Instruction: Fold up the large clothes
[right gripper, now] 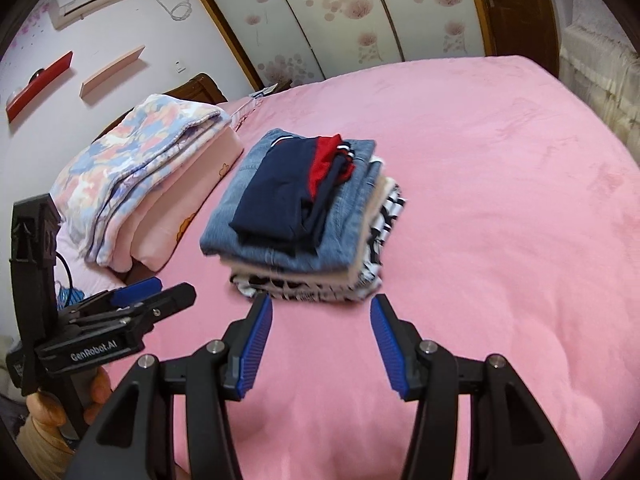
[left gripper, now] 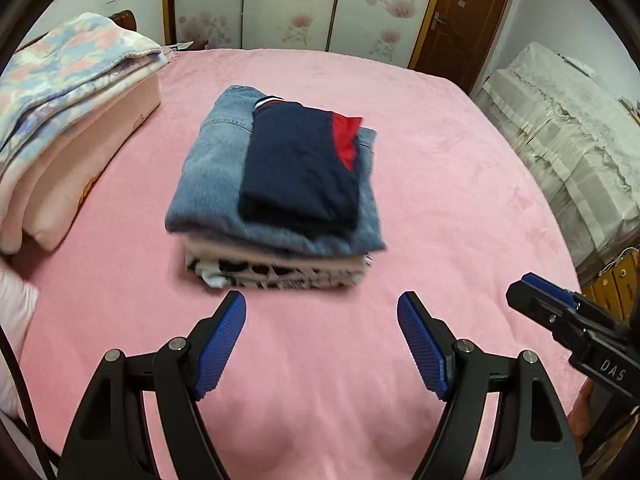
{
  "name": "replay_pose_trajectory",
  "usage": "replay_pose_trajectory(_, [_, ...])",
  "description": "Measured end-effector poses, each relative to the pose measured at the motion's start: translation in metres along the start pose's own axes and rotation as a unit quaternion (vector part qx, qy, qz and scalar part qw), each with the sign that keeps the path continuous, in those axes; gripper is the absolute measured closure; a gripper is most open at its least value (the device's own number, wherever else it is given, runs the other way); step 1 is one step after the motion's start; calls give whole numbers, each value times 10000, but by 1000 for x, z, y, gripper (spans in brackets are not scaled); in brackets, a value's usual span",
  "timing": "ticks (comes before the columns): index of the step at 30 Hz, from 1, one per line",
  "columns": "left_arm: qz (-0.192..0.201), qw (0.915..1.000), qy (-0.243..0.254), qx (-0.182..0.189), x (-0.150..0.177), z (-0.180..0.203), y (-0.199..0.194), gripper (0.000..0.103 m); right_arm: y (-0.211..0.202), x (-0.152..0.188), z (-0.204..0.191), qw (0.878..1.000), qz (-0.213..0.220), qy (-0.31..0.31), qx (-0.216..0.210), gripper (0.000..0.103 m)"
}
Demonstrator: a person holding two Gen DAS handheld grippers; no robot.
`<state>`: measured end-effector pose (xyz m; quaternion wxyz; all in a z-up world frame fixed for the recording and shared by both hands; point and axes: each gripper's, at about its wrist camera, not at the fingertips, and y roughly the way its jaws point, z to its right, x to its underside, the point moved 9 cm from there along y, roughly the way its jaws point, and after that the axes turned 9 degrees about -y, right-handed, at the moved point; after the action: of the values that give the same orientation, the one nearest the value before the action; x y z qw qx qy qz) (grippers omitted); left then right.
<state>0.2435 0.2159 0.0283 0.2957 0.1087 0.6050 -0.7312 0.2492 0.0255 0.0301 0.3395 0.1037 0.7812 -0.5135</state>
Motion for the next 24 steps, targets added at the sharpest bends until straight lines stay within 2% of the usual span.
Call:
replay_pose_trajectory(5, [179,9995,137,-201,36,22,-27,24,-45,32,5,9992,203,-209,256,52])
replay_pose_trajectory(8, [187,9995,222,-157,56,37,-36,22,-66,50,11,9988,275,-229,342,51])
replay_pose_trajectory(12, [173,9991,362,-158,83,53,-49,22,-88,72,22,9962,332,-381,704,51])
replay_pose_trajectory(17, [315,9979,546,-111,114,73,-67,19,-109,102,36,9970,290,-92,710,51])
replay_pose_trajectory(24, [562,9951,758,-296,156,96,-82,17,-127,137,46,9955,286,120,897,51])
